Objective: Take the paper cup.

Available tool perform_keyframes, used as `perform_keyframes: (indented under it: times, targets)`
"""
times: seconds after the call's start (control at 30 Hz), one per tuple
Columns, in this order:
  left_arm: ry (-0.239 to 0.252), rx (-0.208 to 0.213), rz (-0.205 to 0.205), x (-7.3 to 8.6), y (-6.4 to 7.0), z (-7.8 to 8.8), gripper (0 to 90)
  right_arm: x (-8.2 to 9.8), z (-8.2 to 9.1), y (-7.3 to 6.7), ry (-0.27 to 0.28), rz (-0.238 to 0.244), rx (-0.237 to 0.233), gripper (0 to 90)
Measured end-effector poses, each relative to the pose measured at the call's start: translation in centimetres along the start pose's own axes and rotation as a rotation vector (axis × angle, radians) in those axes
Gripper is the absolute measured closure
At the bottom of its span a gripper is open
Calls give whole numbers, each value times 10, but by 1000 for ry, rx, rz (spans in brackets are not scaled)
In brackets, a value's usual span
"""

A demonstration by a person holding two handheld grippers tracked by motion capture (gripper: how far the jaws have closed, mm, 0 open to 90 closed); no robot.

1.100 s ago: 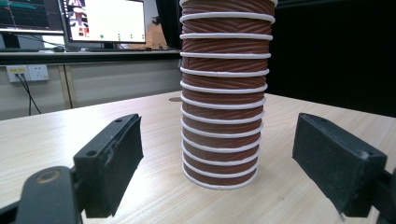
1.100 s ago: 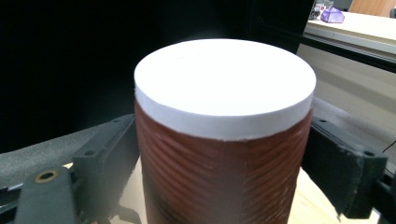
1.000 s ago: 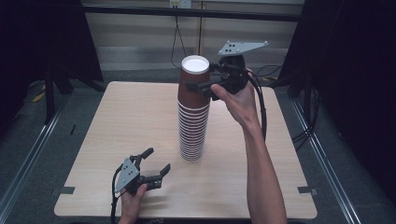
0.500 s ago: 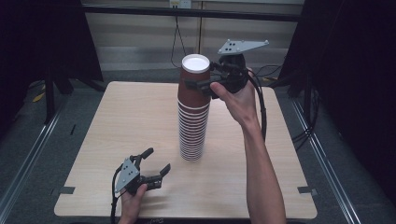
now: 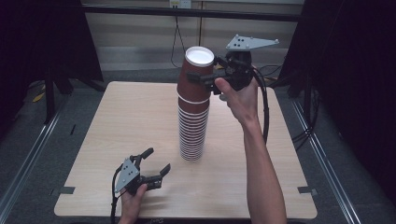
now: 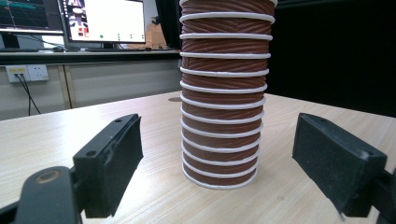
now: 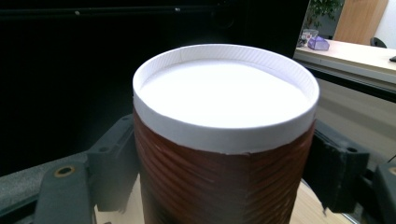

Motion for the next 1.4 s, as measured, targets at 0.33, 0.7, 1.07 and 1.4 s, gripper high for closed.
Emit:
perform_keyframes:
  times: [0.33, 0.7, 1.07, 1.4]
  targets:
    - [0, 1, -1, 0, 0, 0, 157, -10, 7, -3, 53, 11, -1, 214]
    - [0, 4, -2, 0, 0, 0, 157, -26, 22, -8, 154, 31, 12, 216]
    - [-1, 5, -2, 0, 0, 0, 157, -32, 32, -11, 205, 41, 19, 218]
    - [1, 6, -7, 0, 0, 0, 157, -37, 44, -14, 268, 55, 17, 218]
Point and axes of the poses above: each handheld gripper's, and its own axes: z roughly backward along the jaws, x roughly out of its underside, y roughly to its right, the point moved 10 cm from there along -z, roughly forward along the jaws, and after that the axes turned 13 degrees about -x, right-handed, at the moved point
